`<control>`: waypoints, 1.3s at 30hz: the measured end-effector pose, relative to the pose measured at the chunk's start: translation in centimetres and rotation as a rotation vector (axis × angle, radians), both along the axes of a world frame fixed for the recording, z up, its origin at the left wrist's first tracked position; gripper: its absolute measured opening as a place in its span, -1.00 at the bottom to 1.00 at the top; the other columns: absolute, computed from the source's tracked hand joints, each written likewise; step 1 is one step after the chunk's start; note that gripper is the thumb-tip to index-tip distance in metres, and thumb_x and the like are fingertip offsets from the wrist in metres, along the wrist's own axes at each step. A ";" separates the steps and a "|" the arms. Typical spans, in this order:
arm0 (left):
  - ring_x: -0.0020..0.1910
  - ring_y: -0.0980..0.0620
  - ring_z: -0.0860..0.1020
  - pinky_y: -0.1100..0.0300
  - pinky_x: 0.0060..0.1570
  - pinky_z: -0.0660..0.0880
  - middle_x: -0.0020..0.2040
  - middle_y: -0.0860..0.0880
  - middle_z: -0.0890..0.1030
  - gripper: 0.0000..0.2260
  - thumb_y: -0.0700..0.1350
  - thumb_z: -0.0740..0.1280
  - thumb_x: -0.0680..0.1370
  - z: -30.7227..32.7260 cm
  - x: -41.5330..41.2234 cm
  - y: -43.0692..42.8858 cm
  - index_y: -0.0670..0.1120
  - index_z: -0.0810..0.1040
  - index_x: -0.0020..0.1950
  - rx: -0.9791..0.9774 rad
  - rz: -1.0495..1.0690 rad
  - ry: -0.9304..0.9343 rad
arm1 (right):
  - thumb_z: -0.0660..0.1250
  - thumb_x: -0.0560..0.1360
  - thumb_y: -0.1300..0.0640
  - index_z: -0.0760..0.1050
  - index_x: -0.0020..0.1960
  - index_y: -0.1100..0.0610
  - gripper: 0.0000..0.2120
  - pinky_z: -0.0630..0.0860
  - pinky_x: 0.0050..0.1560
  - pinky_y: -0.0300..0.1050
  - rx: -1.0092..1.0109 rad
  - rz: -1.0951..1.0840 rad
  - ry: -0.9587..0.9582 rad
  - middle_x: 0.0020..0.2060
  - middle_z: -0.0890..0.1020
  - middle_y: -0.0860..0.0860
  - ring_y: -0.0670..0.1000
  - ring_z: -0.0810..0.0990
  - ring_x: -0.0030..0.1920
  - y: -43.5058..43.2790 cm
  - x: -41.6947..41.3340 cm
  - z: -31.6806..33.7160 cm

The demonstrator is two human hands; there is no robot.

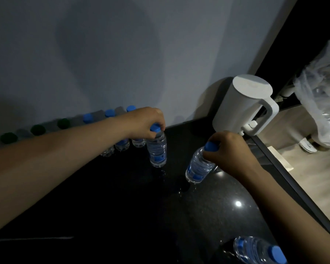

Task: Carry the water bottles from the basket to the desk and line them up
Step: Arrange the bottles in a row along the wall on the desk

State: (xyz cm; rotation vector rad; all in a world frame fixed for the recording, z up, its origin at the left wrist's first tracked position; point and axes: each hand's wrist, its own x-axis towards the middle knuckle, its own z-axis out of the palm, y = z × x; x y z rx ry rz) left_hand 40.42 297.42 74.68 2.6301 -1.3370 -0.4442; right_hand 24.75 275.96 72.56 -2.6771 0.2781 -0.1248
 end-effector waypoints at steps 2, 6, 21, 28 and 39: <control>0.01 0.14 0.45 0.19 0.07 0.45 0.07 0.09 0.48 -0.79 -0.16 0.37 0.47 -0.5 1.7 0.0 0.04 0.58 0.08 0.020 -0.018 -0.026 | 0.47 0.37 0.09 0.56 0.07 0.12 -0.70 0.39 -0.21 -0.32 0.004 0.011 0.020 -0.05 0.58 0.04 -0.03 0.54 -0.11 -0.1 1.4 -0.4; 0.03 0.11 0.47 0.12 0.10 0.48 0.07 0.08 0.49 -0.79 -0.17 0.37 0.48 -1.2 4.9 0.1 0.02 0.58 0.09 0.043 -0.025 -0.054 | 0.46 0.39 0.08 0.54 0.07 0.11 -0.71 0.43 -0.18 -0.28 0.007 0.032 0.054 -0.03 0.55 0.02 -0.04 0.52 -0.09 -0.1 4.1 -0.7; -0.03 0.14 0.46 0.41 -0.20 0.29 0.11 0.06 0.51 -0.76 -0.18 0.35 0.50 -3.2 11.6 -0.9 -0.02 0.56 0.16 0.043 -0.074 -0.113 | 0.44 0.39 0.09 0.55 0.07 0.14 -0.72 0.52 -0.09 -0.17 0.023 0.073 0.075 -0.01 0.52 0.04 0.00 0.51 -0.05 0.0 10.1 -2.6; 0.02 0.11 0.50 0.35 -0.15 0.30 0.13 0.07 0.52 -0.78 -0.17 0.33 0.51 -4.0 12.3 -1.2 -0.03 0.56 0.15 0.079 -0.141 -0.108 | 0.44 0.40 0.09 0.54 0.07 0.12 -0.73 0.48 -0.11 -0.23 0.033 0.076 0.075 -0.02 0.50 0.01 -0.03 0.50 -0.06 0.0 10.5 -3.4; -0.03 0.17 0.45 0.32 -0.11 0.29 0.12 0.07 0.53 -0.77 -0.20 0.32 0.50 -4.4 12.4 -1.6 -0.02 0.57 0.14 0.059 -0.138 -0.111 | 0.45 0.39 0.10 0.55 0.06 0.14 -0.72 0.52 -0.09 -0.16 0.033 0.085 0.076 -0.02 0.51 0.03 0.00 0.51 -0.06 0.0 10.8 -3.4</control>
